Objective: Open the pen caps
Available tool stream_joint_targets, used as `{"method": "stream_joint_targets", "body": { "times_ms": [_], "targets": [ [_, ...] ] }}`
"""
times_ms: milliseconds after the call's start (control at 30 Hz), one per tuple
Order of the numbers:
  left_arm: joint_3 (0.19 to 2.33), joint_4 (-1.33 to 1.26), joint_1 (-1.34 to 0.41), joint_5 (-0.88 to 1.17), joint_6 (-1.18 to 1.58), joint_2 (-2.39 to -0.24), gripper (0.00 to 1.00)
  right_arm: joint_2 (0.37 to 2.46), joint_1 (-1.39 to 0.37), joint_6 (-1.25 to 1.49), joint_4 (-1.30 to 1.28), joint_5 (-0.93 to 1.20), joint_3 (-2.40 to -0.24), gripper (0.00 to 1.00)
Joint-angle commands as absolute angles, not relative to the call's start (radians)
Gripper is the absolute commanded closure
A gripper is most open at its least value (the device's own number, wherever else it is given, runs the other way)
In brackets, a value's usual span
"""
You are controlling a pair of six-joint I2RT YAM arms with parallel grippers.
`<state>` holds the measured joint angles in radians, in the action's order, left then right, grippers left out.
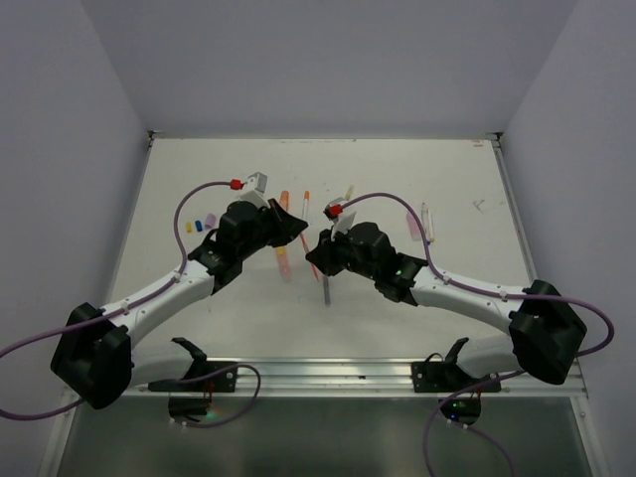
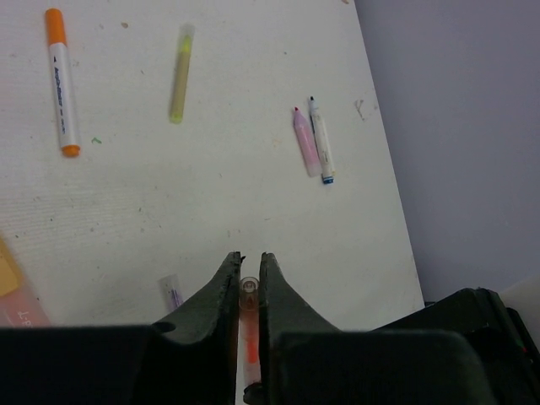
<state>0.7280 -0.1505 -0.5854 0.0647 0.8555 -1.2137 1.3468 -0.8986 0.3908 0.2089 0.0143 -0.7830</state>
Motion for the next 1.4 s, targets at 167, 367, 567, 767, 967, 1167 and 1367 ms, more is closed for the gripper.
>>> {"method": "stream_joint_targets", "body": {
  "times_ms": [167,367,567,767,967,1167,1367],
  "targets": [
    [0.764,-0.198,-0.607,0.055,0.839,-1.213,1.00,1.331,-0.907,0.382,0.285,0.006,-0.798,0.64],
    [0.749,-0.241,-0.615,0.066,0.822,-1.197,1.00,1.371,-0.907,0.393,0.299,0.020,-0.830,0.54],
    [0.736,-0.278,-0.617,0.071,0.813,-1.163,1.00,1.396,-0.908,0.393,0.311,0.020,-0.836,0.73],
    [0.739,-0.302,-0.617,0.029,0.816,-1.128,1.00,1.381,-0.907,0.373,0.265,0.020,-0.827,1.00],
    [0.781,-0.330,-0.612,-0.127,0.807,-1.068,1.00,1.341,-0.907,0.347,0.235,0.041,-0.772,1.00],
    [0.842,-0.373,-0.578,-0.270,0.827,-1.032,1.00,1.316,-0.910,0.324,0.230,0.060,-0.704,1.00],
    [0.905,-0.410,-0.506,-0.313,0.836,-1.037,1.00,1.289,-0.916,0.288,0.229,0.067,-0.657,1.00]
  ]
}}
